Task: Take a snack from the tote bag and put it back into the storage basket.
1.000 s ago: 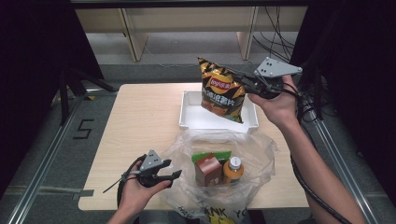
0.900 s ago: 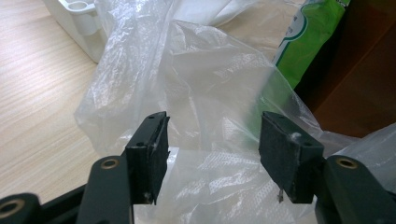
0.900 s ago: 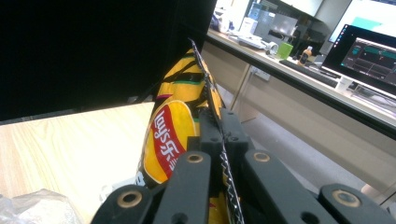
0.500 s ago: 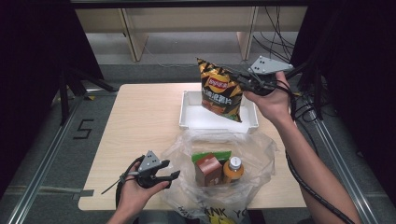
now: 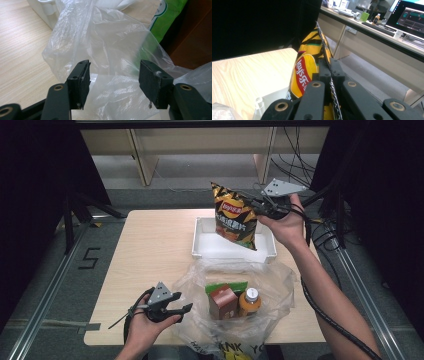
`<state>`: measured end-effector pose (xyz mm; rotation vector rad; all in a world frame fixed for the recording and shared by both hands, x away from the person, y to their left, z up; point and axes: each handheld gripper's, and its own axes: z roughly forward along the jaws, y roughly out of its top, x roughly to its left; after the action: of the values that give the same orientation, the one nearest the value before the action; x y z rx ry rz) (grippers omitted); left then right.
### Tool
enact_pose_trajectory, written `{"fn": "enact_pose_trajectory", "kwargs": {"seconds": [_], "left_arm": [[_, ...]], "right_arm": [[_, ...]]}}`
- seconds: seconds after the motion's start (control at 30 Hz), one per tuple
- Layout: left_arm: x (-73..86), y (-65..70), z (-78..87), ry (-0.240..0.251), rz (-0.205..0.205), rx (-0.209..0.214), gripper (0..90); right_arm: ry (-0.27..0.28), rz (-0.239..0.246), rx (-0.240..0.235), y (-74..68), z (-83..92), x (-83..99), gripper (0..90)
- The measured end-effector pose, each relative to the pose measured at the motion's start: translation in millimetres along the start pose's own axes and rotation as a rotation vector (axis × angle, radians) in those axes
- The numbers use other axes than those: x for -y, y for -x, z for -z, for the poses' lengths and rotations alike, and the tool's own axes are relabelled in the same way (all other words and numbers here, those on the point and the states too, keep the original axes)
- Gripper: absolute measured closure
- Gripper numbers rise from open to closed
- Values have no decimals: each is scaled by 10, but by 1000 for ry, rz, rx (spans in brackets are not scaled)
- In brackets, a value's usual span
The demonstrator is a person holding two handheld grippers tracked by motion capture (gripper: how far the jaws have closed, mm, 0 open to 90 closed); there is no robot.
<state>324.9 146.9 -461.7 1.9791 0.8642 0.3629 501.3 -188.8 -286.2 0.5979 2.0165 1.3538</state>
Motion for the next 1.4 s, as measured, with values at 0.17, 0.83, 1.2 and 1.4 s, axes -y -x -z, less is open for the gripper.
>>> {"fn": "enact_pose_trajectory", "kwargs": {"seconds": [0.17, 0.83, 1.2, 1.4], "left_arm": [[-7, -3, 11, 2, -2, -9, 419], [-4, 6, 39, 15, 5, -12, 419], [7, 22, 24, 16, 30, -2, 419], [4, 13, 26, 18, 9, -1, 418]], "right_arm": [[-16, -13, -13, 16, -61, 15, 900], [-63, -13, 4, 126, -327, 139, 900], [-91, -30, 0, 131, -448, 229, 900], [-105, -37, 1, 137, -522, 243, 900]]}}
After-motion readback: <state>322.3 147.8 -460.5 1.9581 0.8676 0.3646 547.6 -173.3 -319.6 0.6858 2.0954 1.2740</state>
